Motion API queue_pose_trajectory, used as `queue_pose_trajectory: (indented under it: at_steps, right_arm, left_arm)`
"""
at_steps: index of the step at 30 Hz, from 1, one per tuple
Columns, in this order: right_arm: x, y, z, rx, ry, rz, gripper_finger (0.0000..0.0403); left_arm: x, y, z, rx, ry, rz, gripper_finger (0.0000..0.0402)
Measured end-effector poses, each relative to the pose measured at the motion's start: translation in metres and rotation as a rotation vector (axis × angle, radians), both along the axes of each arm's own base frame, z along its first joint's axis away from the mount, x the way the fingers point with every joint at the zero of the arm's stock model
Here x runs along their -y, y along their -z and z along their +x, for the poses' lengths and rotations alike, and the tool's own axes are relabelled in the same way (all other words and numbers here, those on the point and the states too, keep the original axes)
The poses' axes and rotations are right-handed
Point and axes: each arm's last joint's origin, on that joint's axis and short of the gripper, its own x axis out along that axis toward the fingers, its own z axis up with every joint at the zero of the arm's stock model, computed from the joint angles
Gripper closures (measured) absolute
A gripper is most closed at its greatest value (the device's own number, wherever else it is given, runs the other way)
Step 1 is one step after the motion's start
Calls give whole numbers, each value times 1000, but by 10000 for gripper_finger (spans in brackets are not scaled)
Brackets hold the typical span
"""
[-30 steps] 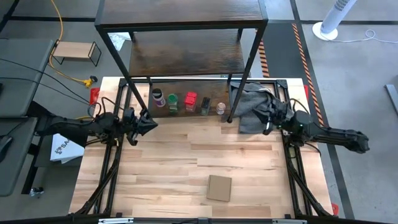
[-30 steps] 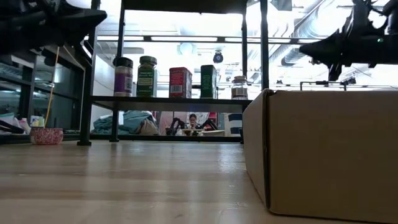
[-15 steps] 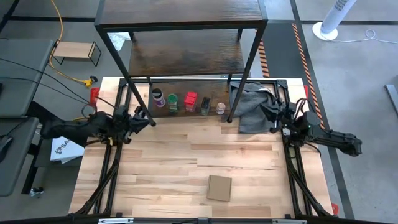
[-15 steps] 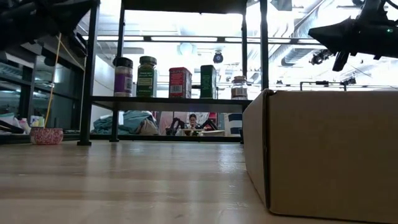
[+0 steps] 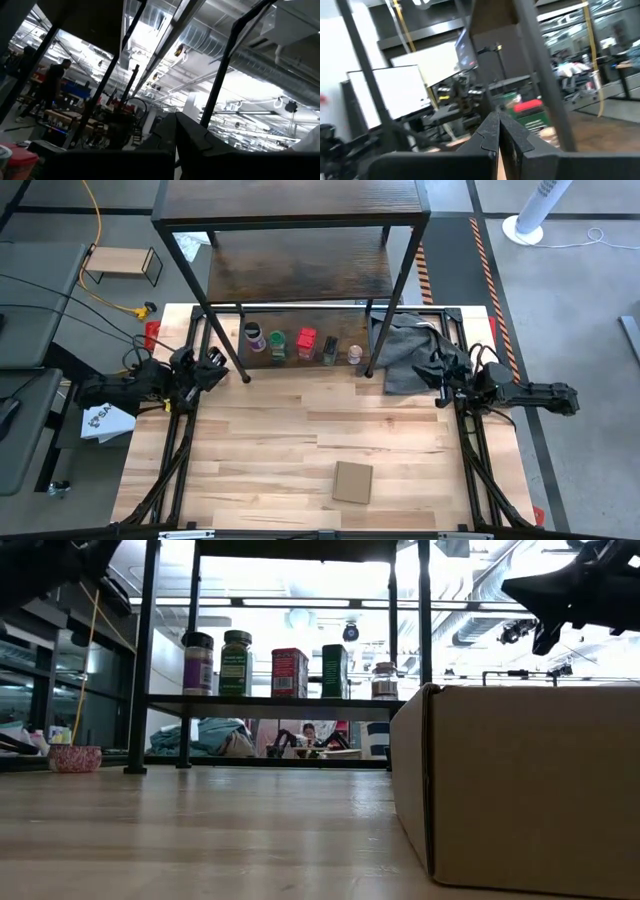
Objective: Shelf spices
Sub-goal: Return to Home Position
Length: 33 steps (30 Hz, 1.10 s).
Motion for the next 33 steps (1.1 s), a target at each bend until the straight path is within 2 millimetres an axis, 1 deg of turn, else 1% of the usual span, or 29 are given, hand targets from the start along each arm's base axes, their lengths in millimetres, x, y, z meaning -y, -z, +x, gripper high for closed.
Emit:
queue_pose_trajectory:
  at_steps: [5, 14, 18, 19, 23, 26, 31, 33]
  right_arm:
    - [-3, 1, 1, -14, -38, 0, 402]
    - [-5, 2, 1, -19, -51, 0, 402]
    - [-5, 4, 1, -44, -57, -2, 402]
    - [-6, 5, 2, -59, -82, -9, 402]
    - [-12, 19, 4, -209, -231, -115, 402]
    - [-12, 25, 4, -271, -231, -156, 402]
    - [-12, 25, 4, -286, -181, -404, 402]
    - [-12, 25, 4, -288, -170, -461, 402]
  left_arm:
    - [0, 1, 1, -17, 0, 0, 400]
    - [0, 2, 1, -19, 1, -1, 400]
    - [0, 2, 1, -19, 1, -1, 400]
    - [0, 2, 1, -19, 1, -1, 400]
    - [0, 2, 1, -19, 2, 0, 400]
    - [0, 2, 1, -19, 2, 0, 400]
    - [0, 2, 1, -19, 2, 0, 400]
    - [0, 2, 1, -19, 2, 0, 400]
